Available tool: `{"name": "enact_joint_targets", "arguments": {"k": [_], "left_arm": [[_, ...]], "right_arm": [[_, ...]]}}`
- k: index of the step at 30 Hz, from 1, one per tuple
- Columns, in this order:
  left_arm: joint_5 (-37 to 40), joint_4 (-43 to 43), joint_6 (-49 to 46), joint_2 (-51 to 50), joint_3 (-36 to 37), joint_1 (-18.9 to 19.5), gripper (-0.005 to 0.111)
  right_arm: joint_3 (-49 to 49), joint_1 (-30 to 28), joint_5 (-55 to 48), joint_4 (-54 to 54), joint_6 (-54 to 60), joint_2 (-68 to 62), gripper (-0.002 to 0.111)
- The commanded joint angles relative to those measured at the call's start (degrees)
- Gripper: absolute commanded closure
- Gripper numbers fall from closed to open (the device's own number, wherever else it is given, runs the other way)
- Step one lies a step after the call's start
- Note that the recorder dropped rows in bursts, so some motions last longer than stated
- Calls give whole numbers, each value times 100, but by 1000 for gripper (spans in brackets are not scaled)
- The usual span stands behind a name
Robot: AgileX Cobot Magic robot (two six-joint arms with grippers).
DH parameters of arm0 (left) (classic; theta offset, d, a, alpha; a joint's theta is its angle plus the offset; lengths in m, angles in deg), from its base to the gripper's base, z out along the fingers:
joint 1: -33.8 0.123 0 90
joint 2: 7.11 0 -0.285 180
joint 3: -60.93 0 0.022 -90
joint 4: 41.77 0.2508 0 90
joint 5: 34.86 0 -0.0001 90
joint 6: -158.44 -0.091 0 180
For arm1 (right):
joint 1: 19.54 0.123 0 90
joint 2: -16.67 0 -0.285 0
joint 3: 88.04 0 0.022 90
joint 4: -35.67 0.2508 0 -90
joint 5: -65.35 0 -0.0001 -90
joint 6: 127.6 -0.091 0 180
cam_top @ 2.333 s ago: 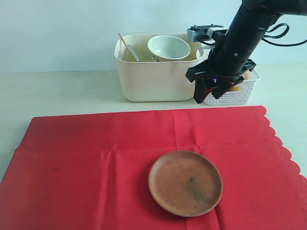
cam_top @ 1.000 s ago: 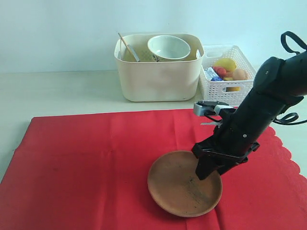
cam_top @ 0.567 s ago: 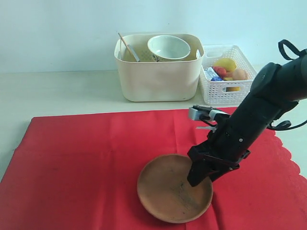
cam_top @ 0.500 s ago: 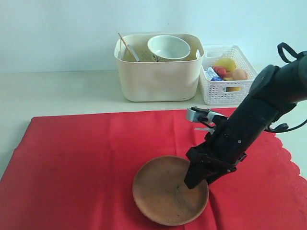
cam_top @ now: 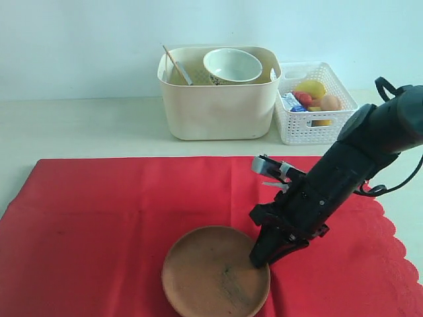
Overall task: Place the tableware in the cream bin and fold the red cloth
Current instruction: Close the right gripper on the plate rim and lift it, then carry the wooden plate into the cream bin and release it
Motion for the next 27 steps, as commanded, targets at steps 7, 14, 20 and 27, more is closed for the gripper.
{"name": "enact_joint_targets", "arguments": {"k": [7,14,20,27], "left_arm": [[-55,-23,13,34,12,-42,107],[-55,-23,13,34,12,-42,107],[-55,-23,13,34,12,-42,107],[-55,-23,13,34,12,-42,107]], "right_arm": [[-54,15,1178,-636,-224,650,108],[65,15,1446,-670,-515,1677,108],[809,15,841,-797,-850,1930,108],[1689,2,489,-932,-1251,1930,108]]}}
